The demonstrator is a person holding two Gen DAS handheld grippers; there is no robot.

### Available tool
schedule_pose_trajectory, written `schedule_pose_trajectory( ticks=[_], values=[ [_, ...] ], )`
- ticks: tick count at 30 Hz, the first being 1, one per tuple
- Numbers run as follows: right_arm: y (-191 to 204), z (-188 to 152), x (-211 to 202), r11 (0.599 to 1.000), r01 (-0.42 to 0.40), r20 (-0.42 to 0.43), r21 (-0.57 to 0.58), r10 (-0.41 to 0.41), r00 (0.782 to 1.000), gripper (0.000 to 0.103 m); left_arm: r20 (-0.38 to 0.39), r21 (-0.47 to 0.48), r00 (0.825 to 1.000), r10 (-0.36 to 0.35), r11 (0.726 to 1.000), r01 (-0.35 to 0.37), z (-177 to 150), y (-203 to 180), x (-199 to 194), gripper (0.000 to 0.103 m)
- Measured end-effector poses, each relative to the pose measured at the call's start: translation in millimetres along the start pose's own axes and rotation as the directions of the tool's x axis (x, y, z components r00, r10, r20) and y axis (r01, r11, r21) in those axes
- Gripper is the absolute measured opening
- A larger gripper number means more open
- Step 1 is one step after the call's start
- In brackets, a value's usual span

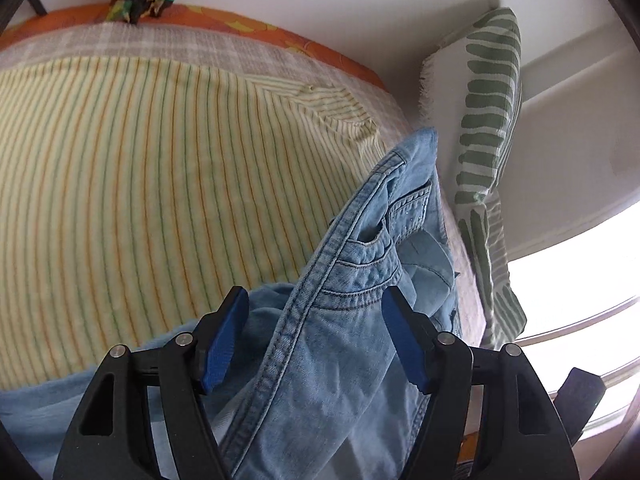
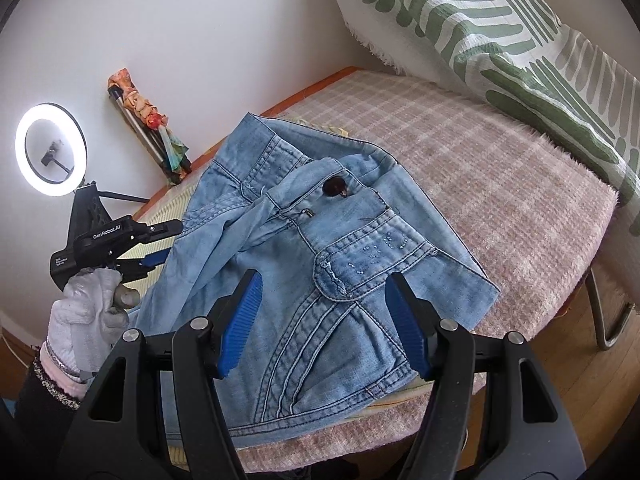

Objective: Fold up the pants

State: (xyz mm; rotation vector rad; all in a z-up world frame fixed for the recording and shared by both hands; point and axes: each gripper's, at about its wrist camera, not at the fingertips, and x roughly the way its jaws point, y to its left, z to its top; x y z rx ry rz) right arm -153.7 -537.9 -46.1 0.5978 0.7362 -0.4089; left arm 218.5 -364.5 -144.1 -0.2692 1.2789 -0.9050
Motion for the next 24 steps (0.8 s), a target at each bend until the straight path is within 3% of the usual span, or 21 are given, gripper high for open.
schedule_pose_trajectory(
  ticks=[4, 7, 8, 10, 16, 21, 24],
  values=[
    [1, 2, 3, 1.000, -0.001, -0.006, 0.000, 0.001, 1.000, 0.067, 0.044, 0.013, 0.994, -0.097, 0.995, 0.096, -9, -8, -2, 0.065],
    [0, 6, 4, 1.000, -0.014, -0.002, 0.018, 0.014, 1.000, 0.067, 0.052, 0.096, 0.993, -0.107, 0.990, 0.102, -14, -26, -4, 0.043],
    [-1, 7, 3, 0.999, -0.026, 0.000, 0.031, 0.026, 1.000, 0.067, 0.047, 0.107, 0.990, -0.130, 0.987, 0.124, -15, -28, -5, 0.034],
    [-2, 11, 4, 0.997, -0.051, 0.003, 0.052, 0.051, 0.999, 0.067, 0.019, 0.143, 0.983, -0.183, 0.973, 0.179, -22, -41, -5, 0.025],
    [7, 32, 11, 0.988, -0.135, -0.006, 0.078, 0.136, 0.991, 0.069, -0.026, 0.345, 0.986, -0.162, 0.925, 0.161, -62, -91, 6, 0.023],
    [30, 89, 33, 0.983, -0.180, -0.019, 0.040, 0.181, 0.983, 0.073, -0.032, 0.413, 0.992, -0.123, 0.902, 0.125, -78, -102, 16, 0.022],
    [39, 119, 65, 0.996, -0.092, -0.063, 0.003, 0.092, 0.994, 0.073, -0.023, 0.426, 0.995, -0.101, 0.899, 0.101, -79, -101, 19, 0.022]
  ],
)
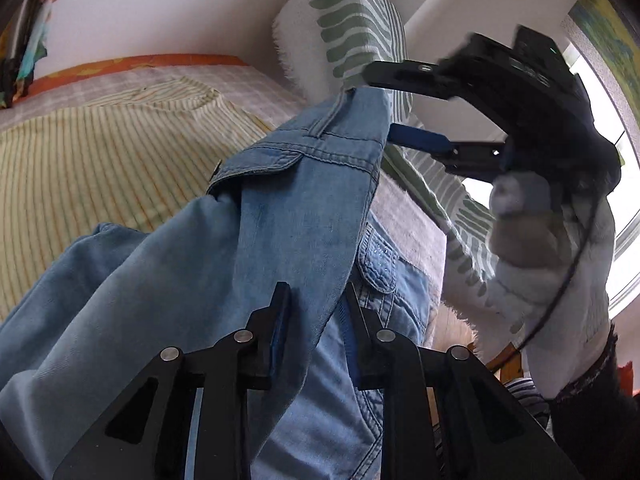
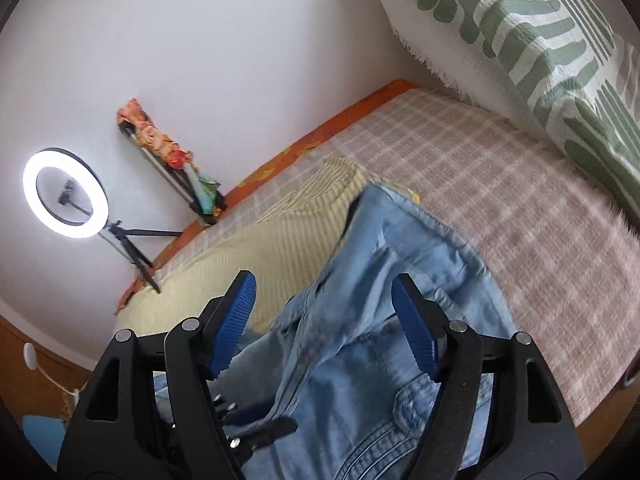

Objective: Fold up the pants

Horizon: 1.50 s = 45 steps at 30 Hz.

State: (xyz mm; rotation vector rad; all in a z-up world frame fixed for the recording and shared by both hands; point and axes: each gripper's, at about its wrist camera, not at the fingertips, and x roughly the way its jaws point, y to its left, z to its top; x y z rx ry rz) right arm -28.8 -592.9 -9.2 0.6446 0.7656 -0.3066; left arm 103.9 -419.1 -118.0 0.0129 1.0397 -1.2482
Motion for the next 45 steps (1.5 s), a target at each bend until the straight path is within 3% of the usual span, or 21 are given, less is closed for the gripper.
schedule_pose_trajectory(
  ticks=[3, 4, 6, 8, 9, 11, 12, 14, 15, 16, 17, 21, 25, 30, 36, 39, 43, 45],
  values=[
    [-10, 13, 32, 0.991, 0.130, -0.063, 0.006, -0.129, 0.990, 0.072, -0.003, 0.048, 0.999, 0.039, 0.998, -0.039, -2, -5, -1, 0.022],
    [-18, 14, 40, 0.989, 0.145, -0.081, 0.025, -0.143, 0.986, 0.067, -0.010, 0.070, 0.998, 0.059, 0.996, -0.058, -2, -6, -2, 0.022],
    [-33, 12, 49, 0.991, 0.117, -0.108, 0.070, -0.109, 0.988, 0.036, -0.030, 0.106, 0.994, 0.104, 0.989, -0.100, -8, -10, -5, 0.024],
    [-48, 6, 52, 0.988, 0.081, -0.119, 0.135, -0.065, 0.991, 0.018, -0.052, 0.154, 0.982, 0.180, 0.973, -0.170, -14, -13, -10, 0.036],
    [-52, 3, 51, 0.986, 0.085, -0.113, 0.144, -0.069, 0.991, 0.012, -0.046, 0.189, 0.973, 0.228, 0.958, -0.216, -20, -15, -14, 0.039],
    [-57, 0, 44, 0.984, 0.068, -0.098, 0.164, -0.053, 0.994, 0.009, -0.030, 0.267, 0.932, 0.361, 0.901, -0.341, -35, -15, -21, 0.043],
    [-59, -1, 39, 0.983, 0.051, -0.087, 0.179, -0.036, 0.996, 0.008, -0.026, 0.286, 0.921, 0.389, 0.886, -0.366, -41, -15, -22, 0.043],
    [-59, 0, 27, 0.981, 0.032, -0.062, 0.190, -0.020, 0.998, 0.006, -0.026, 0.287, 0.915, 0.402, 0.880, -0.378, -53, -6, -31, 0.041],
    [-57, 0, 21, 0.982, 0.031, -0.048, 0.185, -0.022, 0.999, 0.006, -0.027, 0.287, 0.916, 0.401, 0.881, -0.377, -57, -2, -35, 0.037],
    [-55, 1, 14, 0.983, 0.030, -0.038, 0.183, -0.023, 0.999, 0.006, -0.026, 0.289, 0.916, 0.401, 0.880, -0.377, -59, 2, -38, 0.022],
    [-53, 1, 8, 0.983, 0.024, -0.030, 0.182, -0.018, 0.999, 0.005, -0.029, 0.287, 0.917, 0.397, 0.883, -0.373, -62, 5, -43, 0.010],
    [-43, -4, -27, 0.989, 0.005, 0.014, 0.149, -0.007, 1.000, 0.005, -0.021, 0.253, 0.948, 0.319, 0.919, -0.303, -67, 0, -68, 0.006],
    [-54, -22, -66, 0.986, -0.012, 0.059, 0.164, 0.003, 0.998, 0.004, -0.005, 0.291, 0.967, 0.255, 0.925, -0.243, -78, -24, -87, 0.006],
    [-96, -69, -80, 0.974, 0.041, 0.017, 0.224, -0.046, 0.999, 0.004, -0.047, 0.353, 0.975, 0.219, 0.917, -0.189, -101, -47, -83, 0.006],
    [-138, -112, -51, 0.953, 0.124, -0.095, 0.277, -0.102, 0.990, 0.004, -0.107, 0.358, 0.969, 0.222, 0.918, -0.171, -119, -50, -64, 0.006],
    [-138, -113, -38, 0.959, 0.175, -0.119, 0.223, -0.151, 0.981, 0.004, -0.135, 0.343, 0.967, 0.218, 0.926, -0.161, -122, -50, -59, 0.006],
    [-136, -109, -32, 0.955, 0.242, -0.125, 0.173, -0.222, 0.967, 0.004, -0.133, 0.313, 0.971, 0.199, 0.938, -0.149, -124, -54, -72, 0.022],
    [-132, -107, -34, 0.951, 0.278, -0.122, 0.131, -0.263, 0.957, 0.015, -0.111, 0.299, 0.976, 0.186, 0.943, -0.146, -127, -53, -89, 0.028]
  ],
)
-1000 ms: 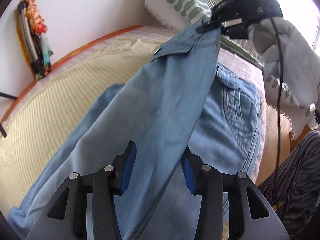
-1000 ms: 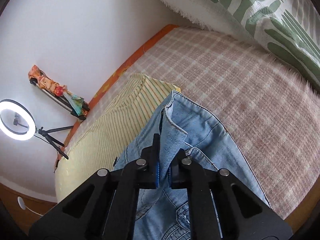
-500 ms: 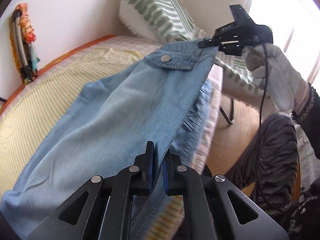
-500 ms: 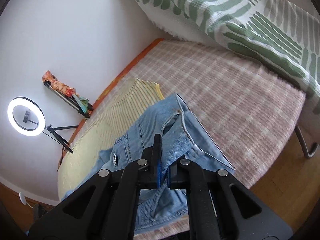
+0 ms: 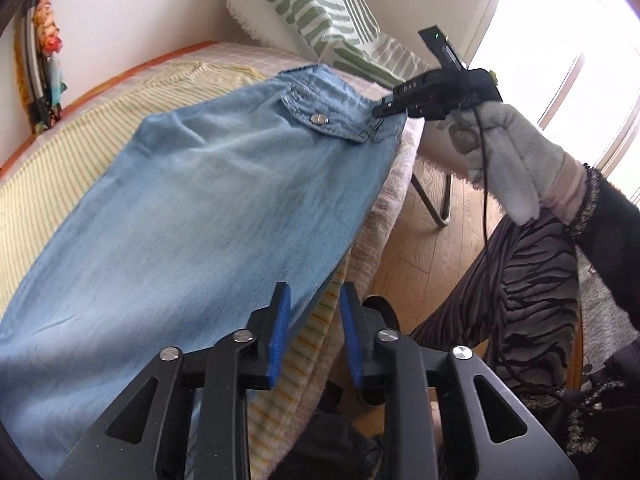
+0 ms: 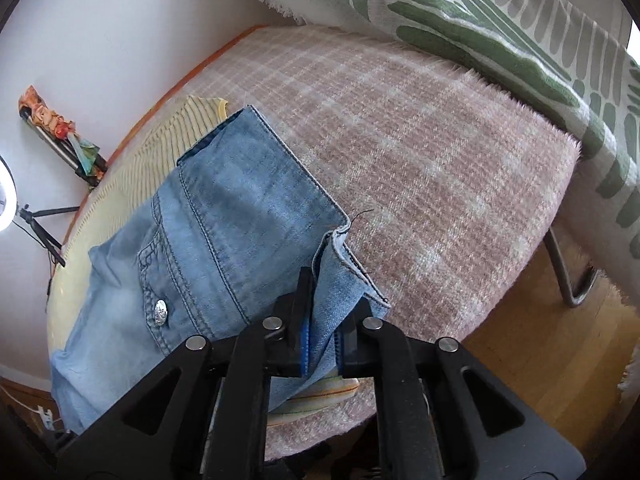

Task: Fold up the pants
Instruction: 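Lay the waistband down and open both grippers, then grasp the folded jeans edge with both tools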

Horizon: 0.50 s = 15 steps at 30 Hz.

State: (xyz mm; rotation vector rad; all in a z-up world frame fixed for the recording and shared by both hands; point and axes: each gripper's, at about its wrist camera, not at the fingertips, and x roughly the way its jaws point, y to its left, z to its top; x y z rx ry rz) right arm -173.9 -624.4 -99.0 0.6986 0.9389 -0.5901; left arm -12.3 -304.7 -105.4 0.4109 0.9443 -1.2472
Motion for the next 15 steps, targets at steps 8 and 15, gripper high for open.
schedule_pose_trajectory(
  ticks=[8, 15],
  values=[
    [24, 0, -51, 0.990, 0.128, 0.174, -0.063, -0.116, 0.978, 0.056, 0.047, -0.100, 0.993, 0.104, 0.990, -0.099, -53, 46, -92, 0.036],
    [96, -15, -73, 0.952, -0.128, 0.127, -0.277, 0.168, 0.978, 0.056, -0.050, -0.181, 0.976, 0.212, 0.959, -0.217, -113, 85, -125, 0.036]
  ],
)
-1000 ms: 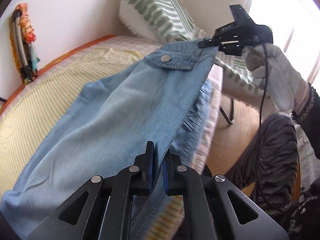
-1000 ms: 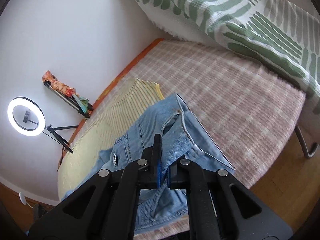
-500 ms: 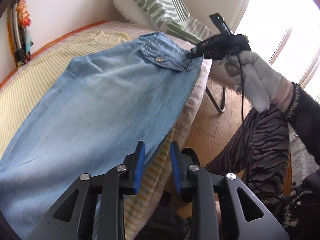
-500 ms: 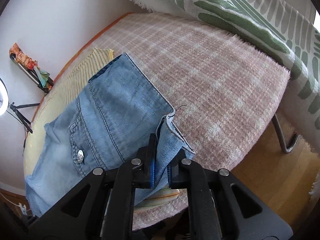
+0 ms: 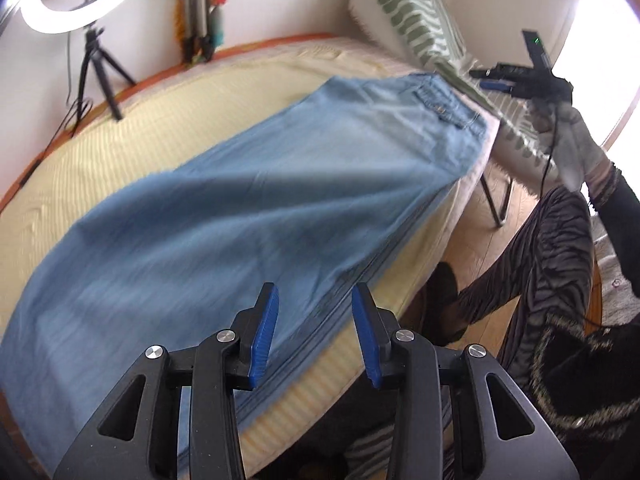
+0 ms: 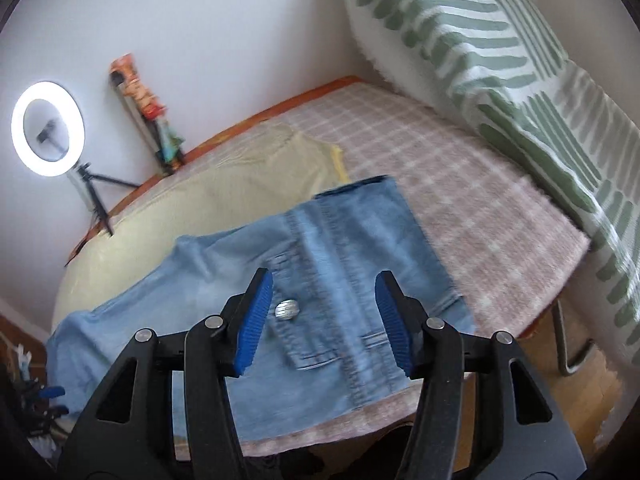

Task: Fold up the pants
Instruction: 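Grasp the folded jeans edge with both tools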

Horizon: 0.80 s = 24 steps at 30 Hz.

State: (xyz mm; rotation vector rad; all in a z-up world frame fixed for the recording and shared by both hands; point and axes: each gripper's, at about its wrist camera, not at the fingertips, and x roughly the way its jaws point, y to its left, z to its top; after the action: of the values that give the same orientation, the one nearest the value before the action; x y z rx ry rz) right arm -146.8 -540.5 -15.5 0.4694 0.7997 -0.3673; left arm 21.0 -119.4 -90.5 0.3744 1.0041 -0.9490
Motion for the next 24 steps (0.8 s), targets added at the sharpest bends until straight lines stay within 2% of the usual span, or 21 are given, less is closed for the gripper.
schedule_pose_trajectory(
  ticks=[2, 5, 7, 11, 14, 15, 16, 17, 20, 24],
  values=[
    [31, -8, 2, 0.993, -0.079, -0.033, -0.093, 0.076, 0.997, 0.056, -0.040, -0.008, 0.999, 0.011, 1.000, -0.011, -12, 5, 7, 0.036],
    [88, -31, 7, 0.946, -0.209, -0.113, -0.248, 0.186, 0.976, 0.056, -0.094, 0.020, 0.994, 0.056, 0.998, -0.054, -24, 9, 18, 0.036],
    [128, -53, 12, 0.884, -0.303, -0.196, -0.355, 0.247, 0.949, 0.056, -0.124, 0.034, 0.989, 0.083, 0.996, -0.080, -32, 12, 26, 0.036],
    [192, -100, 19, 0.750, -0.445, -0.338, -0.489, 0.308, 0.889, 0.056, -0.146, 0.051, 0.980, 0.132, 0.991, -0.126, -40, 20, 32, 0.036],
    [239, -136, 26, 0.623, -0.516, -0.422, -0.588, 0.308, 0.852, 0.056, -0.136, 0.019, 0.985, 0.104, 0.995, -0.102, -40, 30, 33, 0.036],
    [250, -146, 28, 0.590, -0.523, -0.435, -0.615, 0.300, 0.849, 0.056, -0.132, 0.021, 0.987, 0.096, 0.995, -0.094, -40, 31, 34, 0.036],
    [259, -155, 31, 0.560, -0.526, -0.446, -0.640, 0.287, 0.848, 0.056, -0.129, 0.027, 0.987, 0.099, 0.995, -0.096, -41, 32, 34, 0.032],
    [270, -164, 37, 0.528, -0.531, -0.462, -0.662, 0.270, 0.845, 0.056, -0.129, 0.035, 0.986, 0.102, 0.995, -0.098, -42, 32, 35, 0.022],
    [290, -183, 48, 0.471, -0.548, -0.495, -0.692, 0.244, 0.834, 0.056, -0.120, 0.027, 0.989, 0.085, 0.996, -0.083, -42, 36, 33, 0.010],
    [315, -207, 56, 0.376, -0.569, -0.521, -0.731, 0.230, 0.822, 0.056, -0.102, 0.029, 0.992, 0.077, 0.997, -0.075, -42, 36, 24, 0.005]
  ],
)
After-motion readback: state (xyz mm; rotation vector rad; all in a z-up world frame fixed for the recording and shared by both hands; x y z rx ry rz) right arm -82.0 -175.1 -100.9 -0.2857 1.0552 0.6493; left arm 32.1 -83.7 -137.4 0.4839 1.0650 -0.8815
